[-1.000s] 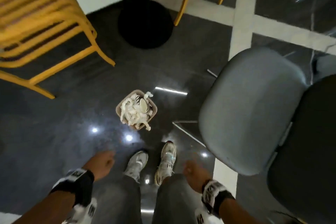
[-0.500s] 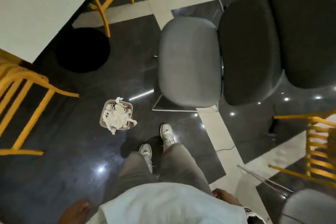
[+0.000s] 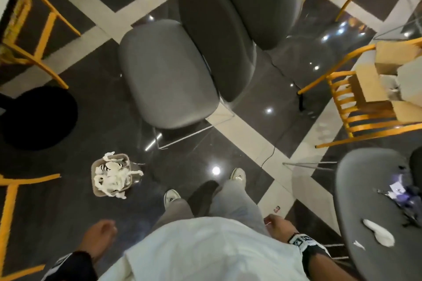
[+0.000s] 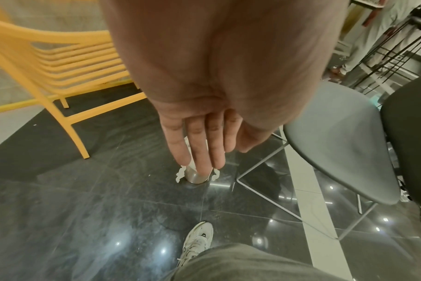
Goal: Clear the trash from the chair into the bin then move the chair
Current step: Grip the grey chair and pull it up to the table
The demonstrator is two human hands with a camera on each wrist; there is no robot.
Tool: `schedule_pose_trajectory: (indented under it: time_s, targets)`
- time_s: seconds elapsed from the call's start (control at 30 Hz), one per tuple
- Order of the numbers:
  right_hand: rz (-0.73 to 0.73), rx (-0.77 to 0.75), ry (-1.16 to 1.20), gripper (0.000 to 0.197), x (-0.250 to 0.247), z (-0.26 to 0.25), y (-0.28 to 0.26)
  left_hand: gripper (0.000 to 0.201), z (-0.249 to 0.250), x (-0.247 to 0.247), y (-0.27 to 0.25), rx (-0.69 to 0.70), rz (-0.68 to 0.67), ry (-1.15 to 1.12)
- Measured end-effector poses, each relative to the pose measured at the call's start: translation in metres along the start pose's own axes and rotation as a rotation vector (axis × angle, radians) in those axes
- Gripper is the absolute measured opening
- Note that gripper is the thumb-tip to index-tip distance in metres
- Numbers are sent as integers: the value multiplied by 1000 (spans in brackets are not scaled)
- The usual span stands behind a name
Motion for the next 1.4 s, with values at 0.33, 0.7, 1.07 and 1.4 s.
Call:
schedule_pose_trajectory:
  time_s: [0.33, 0.7, 1.07, 1.4]
  targets:
    - [-43, -50, 42, 35, -108, 91, 43, 19, 46, 66, -22, -229, -131, -381]
    - [-12, -128, -43, 37, -239, 138, 87, 12, 197, 96, -13, -185, -159, -474]
    - [-41, -91, -233, 18, -405, 119, 140, 27, 360, 88, 78, -161, -247, -442]
    - [123, -314, -495, 14, -627, -21, 171, 15, 502, -32, 101, 36, -32, -664]
Point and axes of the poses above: each hand's wrist, its own y-axis towards the middle knuckle, its own x-axis out of the palm, z = x × y, the point moved 3 cm from there along y, towards the middle knuckle, and after that the axes turned 3 degrees about -z, right-handed, at the moved point
